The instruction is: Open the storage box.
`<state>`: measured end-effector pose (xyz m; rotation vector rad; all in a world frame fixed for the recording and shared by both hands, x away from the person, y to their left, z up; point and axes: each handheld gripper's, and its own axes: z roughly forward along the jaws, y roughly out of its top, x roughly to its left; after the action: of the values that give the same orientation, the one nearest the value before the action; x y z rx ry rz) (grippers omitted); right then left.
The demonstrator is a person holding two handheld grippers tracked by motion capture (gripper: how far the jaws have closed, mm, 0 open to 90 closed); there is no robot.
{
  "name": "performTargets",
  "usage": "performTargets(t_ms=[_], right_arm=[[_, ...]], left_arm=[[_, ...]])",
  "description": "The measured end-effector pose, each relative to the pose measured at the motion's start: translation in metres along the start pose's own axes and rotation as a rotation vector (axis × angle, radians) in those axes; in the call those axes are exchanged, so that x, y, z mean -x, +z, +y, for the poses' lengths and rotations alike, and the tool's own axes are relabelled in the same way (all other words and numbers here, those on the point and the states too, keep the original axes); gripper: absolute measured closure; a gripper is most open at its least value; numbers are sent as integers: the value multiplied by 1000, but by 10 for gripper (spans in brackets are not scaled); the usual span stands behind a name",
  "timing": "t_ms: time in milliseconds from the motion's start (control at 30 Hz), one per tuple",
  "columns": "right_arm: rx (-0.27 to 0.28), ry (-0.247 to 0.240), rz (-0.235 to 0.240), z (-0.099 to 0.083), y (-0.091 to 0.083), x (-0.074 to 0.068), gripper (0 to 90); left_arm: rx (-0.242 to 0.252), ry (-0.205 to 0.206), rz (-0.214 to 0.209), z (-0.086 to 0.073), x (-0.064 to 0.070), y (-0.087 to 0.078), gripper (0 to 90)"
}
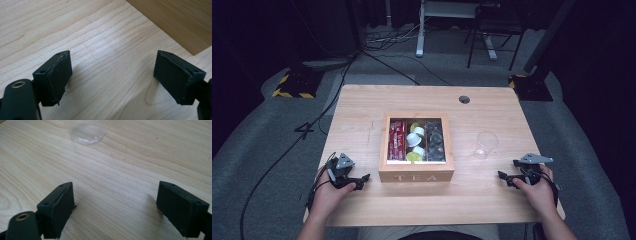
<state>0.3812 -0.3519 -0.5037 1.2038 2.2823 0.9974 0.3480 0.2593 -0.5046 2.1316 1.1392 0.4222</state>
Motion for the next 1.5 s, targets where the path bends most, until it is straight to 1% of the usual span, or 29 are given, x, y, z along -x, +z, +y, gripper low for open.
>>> performTargets(t_ms=[300, 333, 367, 400, 433, 467, 500, 567, 600, 633, 667, 700, 733, 800, 833, 867, 900, 933, 967, 1067, 1100, 1167, 1200, 1233, 1267, 1300, 1333, 1367, 1500], right_arm=[[1, -6, 5, 0, 0, 1, 147], [1, -6, 5, 0, 0, 1, 147], [1, -6, 5, 0, 1, 1, 147], [1, -6, 5, 0, 1, 1, 147], [1, -6, 5, 0, 1, 1, 147], [1, -6, 5, 0, 1, 1, 147], [1, -6, 5, 0, 1, 1, 147], [2, -5, 6, 0, 1, 1, 147], [2, -5, 6, 0, 1, 1, 147], [2, -4, 5, 0, 1, 1, 147], [2, -5, 7, 0, 1, 1, 147], [2, -5, 7, 0, 1, 1, 147], [3, -4, 7, 0, 1, 1, 147], [3, -4, 8, 0, 1, 1, 147], [3, -4, 8, 0, 1, 1, 147], [3, -4, 7, 0, 1, 1, 147], [2, -4, 7, 0, 1, 1, 147], [3, -4, 8, 0, 1, 1, 147], [3, -4, 8, 0, 1, 1, 147], [3, -3, 8, 0, 1, 1, 148], [3, -3, 8, 0, 1, 1, 148], [3, -2, 8, 0, 1, 1, 148], [2, -3, 9, 1, 1, 1, 148], [2, -3, 9, 1, 1, 1, 148], [2, -3, 9, 1, 1, 1, 148], [2, -3, 9, 1, 1, 1, 148], [2, -3, 9, 1, 1, 1, 148], [2, -3, 9, 1, 1, 1, 148], [2, -3, 9, 1, 1, 1, 148]], left_arm=[[1, 7, -6, -1, 0, -1, 174], [-3, 6, -11, 0, 0, -2, 182], [0, -7, -16, 0, 1, -3, 200], [-9, -13, -39, 2, 0, -6, 243], [-9, -13, -39, 2, 0, -6, 247], [-2, -12, -44, 5, 1, -10, 248], [-2, -12, -44, 5, 1, -10, 254], [-4, 2, -60, 12, 5, -21, 260], [-4, 2, -60, 12, 5, -21, 263], [-2, 6, -69, 14, 6, -25, 263], [3, 9, -79, 20, 11, -33, 272], [3, 9, -79, 20, 11, -33, 275], [2, 27, -84, 26, 15, -41, 277], [6, 34, -93, 28, 18, -44, 278], [4, 49, -106, 31, 20, -47, 287], [7, 50, -122, 32, 23, -50, 307], [8, 63, -129, 34, 25, -51, 329], [8, 68, -145, 36, 29, -52, 359], [8, 68, -145, 36, 29, -52, 384], [2, 72, -180, 38, 35, -48, 400], [4, 82, -181, 39, 36, -47, 400], [16, 88, -192, 40, 38, -43, 456], [20, 94, -207, 41, 40, -41, 508], [20, 94, -207, 41, 40, -41, 544], [17, 99, -217, 41, 41, -40, 544], [16, 107, -216, 41, 42, -39, 601], [10, 107, -229, 41, 42, -38, 601], [8, 112, -239, 40, 43, -36, 654], [12, 116, -245, 40, 43, -35, 716]])
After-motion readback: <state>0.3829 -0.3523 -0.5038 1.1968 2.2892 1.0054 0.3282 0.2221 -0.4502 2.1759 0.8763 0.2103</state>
